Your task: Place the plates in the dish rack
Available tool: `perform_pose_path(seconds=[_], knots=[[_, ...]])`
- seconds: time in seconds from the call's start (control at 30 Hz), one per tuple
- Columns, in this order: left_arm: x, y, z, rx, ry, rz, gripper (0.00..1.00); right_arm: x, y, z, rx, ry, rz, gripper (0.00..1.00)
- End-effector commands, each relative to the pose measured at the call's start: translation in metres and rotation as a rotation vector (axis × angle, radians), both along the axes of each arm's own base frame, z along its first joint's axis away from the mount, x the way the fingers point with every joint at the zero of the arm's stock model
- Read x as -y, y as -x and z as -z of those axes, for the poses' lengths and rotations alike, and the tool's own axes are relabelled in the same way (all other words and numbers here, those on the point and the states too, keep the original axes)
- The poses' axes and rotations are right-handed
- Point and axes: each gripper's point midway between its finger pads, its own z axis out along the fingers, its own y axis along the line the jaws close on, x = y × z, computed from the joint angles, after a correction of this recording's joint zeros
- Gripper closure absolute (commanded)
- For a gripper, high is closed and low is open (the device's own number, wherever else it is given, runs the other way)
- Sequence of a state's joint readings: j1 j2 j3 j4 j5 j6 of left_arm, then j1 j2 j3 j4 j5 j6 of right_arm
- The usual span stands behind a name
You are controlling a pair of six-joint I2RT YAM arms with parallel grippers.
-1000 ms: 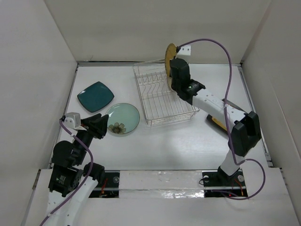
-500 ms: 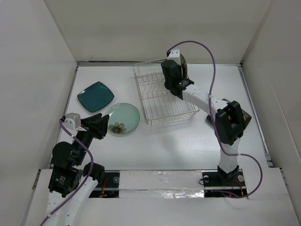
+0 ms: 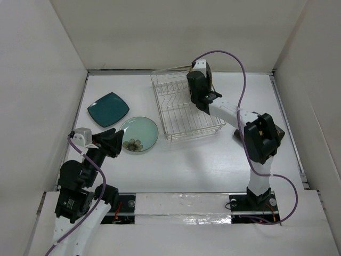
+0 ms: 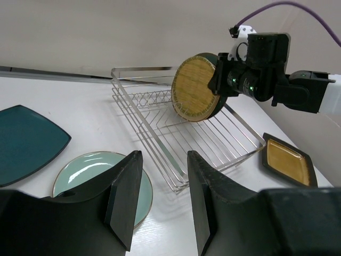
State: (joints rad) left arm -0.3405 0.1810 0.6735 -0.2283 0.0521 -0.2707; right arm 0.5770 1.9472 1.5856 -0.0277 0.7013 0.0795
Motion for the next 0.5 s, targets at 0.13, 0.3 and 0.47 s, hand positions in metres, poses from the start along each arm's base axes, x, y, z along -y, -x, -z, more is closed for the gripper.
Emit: perform_pose_path(seconds=[0.13,0.3,0.47], knots=[[0.004,0.001,-0.011,0.051,0.006,0.023,0.64,-0.006,0.013,-0.033,0.058,-0.19,-0.074,0.45],[0.001,0.007,-0.014,0.074,0.016,0.02,0.64,0.011,0.042,-0.091,0.147,-0.3,-0.086,0.42],[0.001,0.013,-0.018,0.102,0.025,0.026,0.64,0.075,0.081,-0.094,0.192,-0.453,0.018,0.7]])
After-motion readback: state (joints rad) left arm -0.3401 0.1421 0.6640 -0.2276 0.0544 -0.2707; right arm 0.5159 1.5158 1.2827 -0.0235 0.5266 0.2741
